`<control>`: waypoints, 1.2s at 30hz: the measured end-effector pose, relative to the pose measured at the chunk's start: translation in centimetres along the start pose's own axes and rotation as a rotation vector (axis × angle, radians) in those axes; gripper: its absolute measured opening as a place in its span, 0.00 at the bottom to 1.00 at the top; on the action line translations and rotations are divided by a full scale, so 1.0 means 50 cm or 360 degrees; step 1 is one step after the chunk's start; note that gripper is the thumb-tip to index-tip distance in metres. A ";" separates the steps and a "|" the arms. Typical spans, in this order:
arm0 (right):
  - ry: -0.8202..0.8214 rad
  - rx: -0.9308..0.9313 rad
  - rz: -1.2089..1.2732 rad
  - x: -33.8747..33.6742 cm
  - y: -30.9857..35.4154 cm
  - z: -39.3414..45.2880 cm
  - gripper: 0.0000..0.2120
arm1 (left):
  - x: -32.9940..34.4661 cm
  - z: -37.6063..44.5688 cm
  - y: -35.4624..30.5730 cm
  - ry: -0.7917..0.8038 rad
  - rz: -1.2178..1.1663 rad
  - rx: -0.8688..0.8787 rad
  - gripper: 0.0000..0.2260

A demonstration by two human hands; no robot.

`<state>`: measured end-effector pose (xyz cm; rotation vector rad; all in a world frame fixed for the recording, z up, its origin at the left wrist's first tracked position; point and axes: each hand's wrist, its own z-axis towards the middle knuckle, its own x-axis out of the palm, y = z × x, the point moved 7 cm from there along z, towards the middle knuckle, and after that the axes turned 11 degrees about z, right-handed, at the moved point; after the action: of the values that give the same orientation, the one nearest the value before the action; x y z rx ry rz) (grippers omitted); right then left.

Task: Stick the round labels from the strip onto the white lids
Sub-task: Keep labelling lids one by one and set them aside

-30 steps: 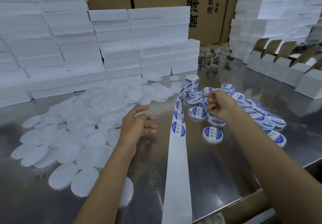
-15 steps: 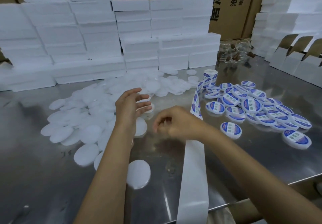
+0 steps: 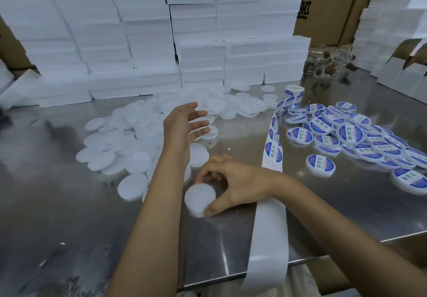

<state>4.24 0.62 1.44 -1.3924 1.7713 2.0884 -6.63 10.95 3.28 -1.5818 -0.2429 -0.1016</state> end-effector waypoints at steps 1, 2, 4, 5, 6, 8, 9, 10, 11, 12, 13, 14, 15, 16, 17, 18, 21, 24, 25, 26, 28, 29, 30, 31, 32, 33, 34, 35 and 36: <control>-0.0124 0.0014 0.0051 -0.017 -0.009 0.001 0.24 | 0.003 -0.001 0.000 0.0018 0.0021 0.0000 0.09; -0.0287 0.0024 0.0120 -0.038 -0.018 0.001 0.23 | 0.007 -0.002 0.000 0.0041 0.0046 -0.0003 0.08; -0.0698 0.0021 0.0243 -0.092 -0.035 -0.010 0.23 | 0.020 -0.006 0.000 0.0103 0.0112 -0.0020 0.08; -0.0906 0.0015 0.0271 -0.117 -0.042 -0.019 0.23 | 0.029 -0.010 0.002 0.0145 0.0176 -0.0029 0.09; -0.1085 0.0008 0.0284 -0.139 -0.048 -0.029 0.23 | 0.041 -0.015 0.005 0.0208 0.0251 -0.0040 0.10; -0.1331 -0.0013 0.0301 -0.166 -0.054 -0.044 0.23 | 0.075 -0.032 0.017 0.0409 0.0327 -0.0091 0.12; -0.1404 -0.0021 0.0314 -0.173 -0.056 -0.048 0.24 | 0.095 -0.044 0.024 0.0536 0.0318 -0.0123 0.12; -0.1444 -0.0025 0.0329 -0.179 -0.059 -0.051 0.24 | 0.114 -0.056 0.030 0.0651 0.0330 -0.0132 0.12; -0.1453 -0.0031 0.0344 -0.182 -0.063 -0.053 0.24 | 0.130 -0.063 0.035 0.0732 0.0386 -0.0111 0.14; -0.1438 -0.0038 0.0353 -0.184 -0.068 -0.054 0.24 | 0.141 -0.067 0.040 0.0774 0.0448 -0.0075 0.16; -0.1419 -0.0043 0.0357 -0.187 -0.076 -0.058 0.24 | 0.147 -0.069 0.043 0.0781 0.0481 -0.0043 0.17; -0.1420 -0.0039 0.0367 -0.192 -0.086 -0.064 0.23 | 0.149 -0.067 0.045 0.0768 0.0476 -0.0030 0.17; -0.1456 -0.0023 0.0379 -0.200 -0.097 -0.075 0.20 | 0.146 -0.064 0.048 0.0746 0.0439 -0.0040 0.16; -0.1508 0.0009 0.0383 -0.211 -0.113 -0.090 0.16 | 0.143 -0.060 0.051 0.0727 0.0389 -0.0060 0.15; -0.1541 0.0066 0.0358 -0.220 -0.130 -0.105 0.14 | 0.138 -0.057 0.054 0.0705 0.0356 -0.0081 0.15; -0.1519 0.0144 0.0293 -0.226 -0.148 -0.116 0.14 | 0.133 -0.053 0.057 0.0683 0.0347 -0.0094 0.14; -0.1183 0.0376 0.0012 -0.207 -0.197 -0.122 0.14 | 0.126 -0.047 0.066 0.0620 0.0357 -0.0114 0.13; -0.1080 0.0398 -0.0094 -0.185 -0.205 -0.116 0.17 | 0.128 -0.042 0.071 0.0560 0.0357 -0.0110 0.11; -0.1086 0.0382 -0.0094 -0.182 -0.200 -0.112 0.18 | 0.128 -0.040 0.073 0.0538 0.0365 -0.0107 0.12; -0.1091 0.0364 -0.0104 -0.179 -0.194 -0.108 0.18 | 0.128 -0.037 0.075 0.0519 0.0370 -0.0105 0.12; -0.1105 0.0314 -0.0134 -0.173 -0.183 -0.100 0.18 | 0.131 -0.035 0.078 0.0504 0.0374 -0.0099 0.12; -0.1109 0.0279 -0.0136 -0.169 -0.177 -0.096 0.17 | 0.133 -0.036 0.078 0.0501 0.0381 -0.0091 0.12; -0.1105 0.0240 -0.0135 -0.163 -0.171 -0.091 0.17 | 0.135 -0.036 0.078 0.0499 0.0393 -0.0080 0.12; -0.1095 0.0210 -0.0138 -0.157 -0.168 -0.086 0.16 | 0.138 -0.036 0.078 0.0497 0.0406 -0.0072 0.12; -0.1081 0.0198 -0.0138 -0.153 -0.166 -0.083 0.16 | 0.141 -0.037 0.078 0.0496 0.0414 -0.0072 0.12; -0.1069 0.0203 -0.0130 -0.150 -0.165 -0.080 0.17 | 0.144 -0.038 0.078 0.0493 0.0422 -0.0079 0.12; -0.1064 0.0213 -0.0110 -0.149 -0.166 -0.079 0.18 | 0.147 -0.039 0.077 0.0493 0.0432 -0.0084 0.12; -0.1067 0.0218 -0.0088 -0.150 -0.166 -0.079 0.18 | 0.150 -0.041 0.077 0.0494 0.0446 -0.0084 0.12; -0.1075 0.0219 -0.0065 -0.151 -0.166 -0.079 0.19 | 0.151 -0.044 0.078 0.0498 0.0455 -0.0083 0.12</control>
<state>15.65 3.76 0.44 -0.5684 1.5313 2.0229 1.76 9.43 1.20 -1.6116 0.2313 -0.1315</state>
